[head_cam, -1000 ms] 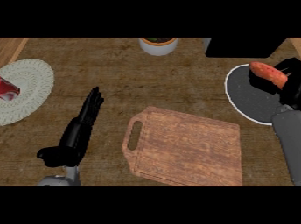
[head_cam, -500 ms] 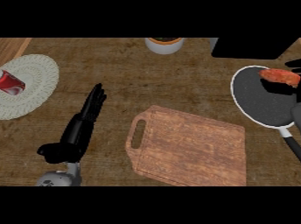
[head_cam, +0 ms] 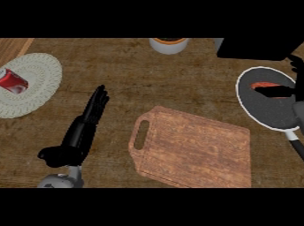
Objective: Pick the sweet potato from the cutting board and place it in the pan
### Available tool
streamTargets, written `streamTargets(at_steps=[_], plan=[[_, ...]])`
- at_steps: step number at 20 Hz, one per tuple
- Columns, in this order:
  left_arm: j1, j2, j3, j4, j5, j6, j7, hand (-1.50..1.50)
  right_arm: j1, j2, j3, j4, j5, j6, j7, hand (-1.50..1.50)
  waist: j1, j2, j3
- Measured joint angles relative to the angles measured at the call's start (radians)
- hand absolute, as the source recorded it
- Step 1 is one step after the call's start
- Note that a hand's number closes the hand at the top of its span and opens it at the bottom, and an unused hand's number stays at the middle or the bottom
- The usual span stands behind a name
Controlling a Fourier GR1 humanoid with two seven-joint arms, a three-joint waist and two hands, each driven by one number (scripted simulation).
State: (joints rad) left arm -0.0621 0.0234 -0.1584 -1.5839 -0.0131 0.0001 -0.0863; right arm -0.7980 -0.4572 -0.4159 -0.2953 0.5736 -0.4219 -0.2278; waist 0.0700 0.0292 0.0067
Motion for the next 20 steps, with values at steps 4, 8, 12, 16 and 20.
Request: streamTargets(at_steps=[4,8,12,16,20], plan=[[0.01,0.002,0.003,0.0,0.0,-0.001,-0.004,0.0,0.001,0.0,-0.087,-0.012,-0.092,-0.005,-0.123,-1.5,-0.012,-0.004,-0.001],[0.011,0.016,0.025,0.003,0.012,-0.009,-0.003,0.0,0.007,-0.013,-0.164,0.002,-0.178,0.038,-0.209,-1.5,-0.024,-0.009,-0.002],[0.011,0.016,0.033,0.0,0.008,0.001,0.001,0.0,0.043,-0.057,-0.228,0.012,-0.264,0.175,-0.278,-1.5,-0.041,-0.016,-0.003],[0.034,0.013,0.035,0.008,0.002,0.006,-0.016,0.0,0.095,-0.105,-0.256,0.012,-0.325,0.361,-0.322,-1.5,-0.056,-0.022,-0.005],[0.057,0.019,0.035,-0.015,0.003,0.001,-0.012,0.0,0.168,-0.12,-0.25,-0.004,-0.357,0.502,-0.386,-1.5,-0.062,-0.027,-0.006]])
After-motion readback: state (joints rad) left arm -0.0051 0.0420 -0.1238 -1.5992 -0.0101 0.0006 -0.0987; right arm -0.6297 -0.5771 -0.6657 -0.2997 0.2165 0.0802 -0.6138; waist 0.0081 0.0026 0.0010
